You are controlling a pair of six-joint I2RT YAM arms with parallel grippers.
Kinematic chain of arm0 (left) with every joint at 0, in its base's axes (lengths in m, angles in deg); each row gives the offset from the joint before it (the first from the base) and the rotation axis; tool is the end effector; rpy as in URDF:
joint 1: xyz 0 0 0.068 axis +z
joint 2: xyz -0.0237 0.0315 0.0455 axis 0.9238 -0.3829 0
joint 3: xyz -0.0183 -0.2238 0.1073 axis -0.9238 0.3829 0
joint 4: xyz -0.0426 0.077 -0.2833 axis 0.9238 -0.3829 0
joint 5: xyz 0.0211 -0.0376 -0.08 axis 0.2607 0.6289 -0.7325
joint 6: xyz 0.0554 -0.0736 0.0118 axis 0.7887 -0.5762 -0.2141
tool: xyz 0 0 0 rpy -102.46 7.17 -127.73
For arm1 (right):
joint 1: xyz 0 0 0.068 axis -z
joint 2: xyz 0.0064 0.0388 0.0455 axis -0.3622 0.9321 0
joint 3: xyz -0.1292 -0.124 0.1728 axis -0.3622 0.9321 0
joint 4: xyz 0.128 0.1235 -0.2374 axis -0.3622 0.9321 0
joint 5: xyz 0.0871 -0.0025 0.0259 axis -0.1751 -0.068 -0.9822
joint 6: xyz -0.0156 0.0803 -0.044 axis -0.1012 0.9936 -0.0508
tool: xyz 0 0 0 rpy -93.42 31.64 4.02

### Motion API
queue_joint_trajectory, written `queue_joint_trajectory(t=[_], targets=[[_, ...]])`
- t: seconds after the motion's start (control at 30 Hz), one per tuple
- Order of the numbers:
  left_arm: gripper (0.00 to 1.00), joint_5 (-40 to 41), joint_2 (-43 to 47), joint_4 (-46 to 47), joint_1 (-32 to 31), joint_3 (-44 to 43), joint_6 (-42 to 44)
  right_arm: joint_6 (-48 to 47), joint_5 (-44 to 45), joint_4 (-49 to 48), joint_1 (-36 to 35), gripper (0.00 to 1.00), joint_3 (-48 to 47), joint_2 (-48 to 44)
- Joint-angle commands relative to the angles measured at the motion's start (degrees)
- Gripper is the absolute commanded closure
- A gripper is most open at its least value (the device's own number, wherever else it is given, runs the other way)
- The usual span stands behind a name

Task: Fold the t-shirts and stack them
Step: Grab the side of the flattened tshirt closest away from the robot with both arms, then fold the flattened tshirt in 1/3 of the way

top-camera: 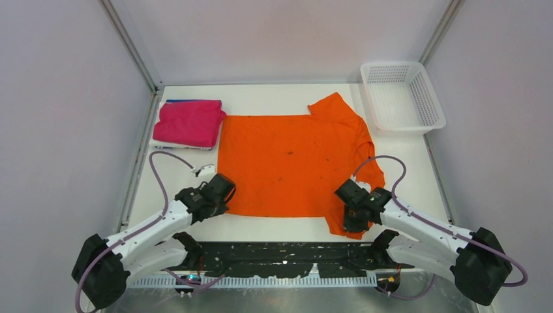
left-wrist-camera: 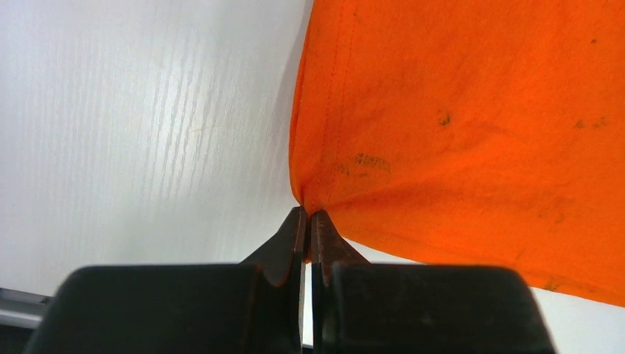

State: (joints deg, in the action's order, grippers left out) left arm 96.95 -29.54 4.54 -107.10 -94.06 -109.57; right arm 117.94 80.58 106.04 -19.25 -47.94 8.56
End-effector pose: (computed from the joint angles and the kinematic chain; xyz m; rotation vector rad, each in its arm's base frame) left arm 0.1940 -0.1141 0.1011 -0.4239 2.5305 0.0330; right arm 0.1533 0.1188 0.0762 0.2382 2.8983 0.1119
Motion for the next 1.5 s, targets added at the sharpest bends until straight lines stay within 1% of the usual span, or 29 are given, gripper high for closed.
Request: queue_joint_trajectory(t=[0.0, 0.13, 0.23, 0.33, 0.53, 0.7, 0.8, 0.97, 1.17, 1.3, 1.47], targets=[[1.00, -1.56, 4.70, -5.02, 0.10, 1.35, -3.59, 3.15, -0.90, 7.32, -3.68, 0.93, -3.21, -1.62], [1.00, -3.27, 9.58, -6.18, -0.06, 2.73, -4.78, 5.25, -0.35, 8.70, -6.47, 0.94, -3.91, -2.31], [1.00, -4.47, 12.26, -3.31, -0.02, 3.63, -3.45, 4.70, 2.37, 8.26, -6.62, 0.94, -5.53, -2.17], [1.00, -5.04, 12.11, -1.28, -0.06, 3.06, -2.42, 3.63, 5.83, 7.44, -6.60, 0.94, -7.77, -1.76], [1.00, -2.72, 8.87, -0.60, 0.06, -0.29, -0.93, 0.49, 8.59, 5.17, -4.44, 0.94, -11.94, -0.80], [1.00, -1.70, 4.08, 0.60, 0.77, -4.23, -0.25, -5.78, 6.84, 2.61, 1.41, 0.94, -15.49, 2.09], [1.00, -0.07, 2.43, 3.22, 1.67, -5.55, 0.34, -9.40, 5.37, 1.27, 4.53, 0.94, -17.69, 3.92], [1.00, -2.13, -0.26, 6.66, 6.84, -7.48, 2.53, -14.44, 5.69, -0.58, 9.23, 0.94, -22.16, 8.02], [1.00, -3.17, -4.45, 9.44, 10.74, -11.58, 5.30, -18.97, 4.76, -2.88, 13.62, 0.94, -27.04, 13.70], [1.00, -4.50, -8.84, 10.84, 13.64, -14.50, 6.80, -21.33, 3.37, -4.61, 16.50, 0.94, -30.16, 17.91], [1.00, -5.42, -15.04, 11.90, 15.69, -18.89, 7.91, -24.26, 1.44, -5.54, 18.90, 0.94, -33.35, 22.61]])
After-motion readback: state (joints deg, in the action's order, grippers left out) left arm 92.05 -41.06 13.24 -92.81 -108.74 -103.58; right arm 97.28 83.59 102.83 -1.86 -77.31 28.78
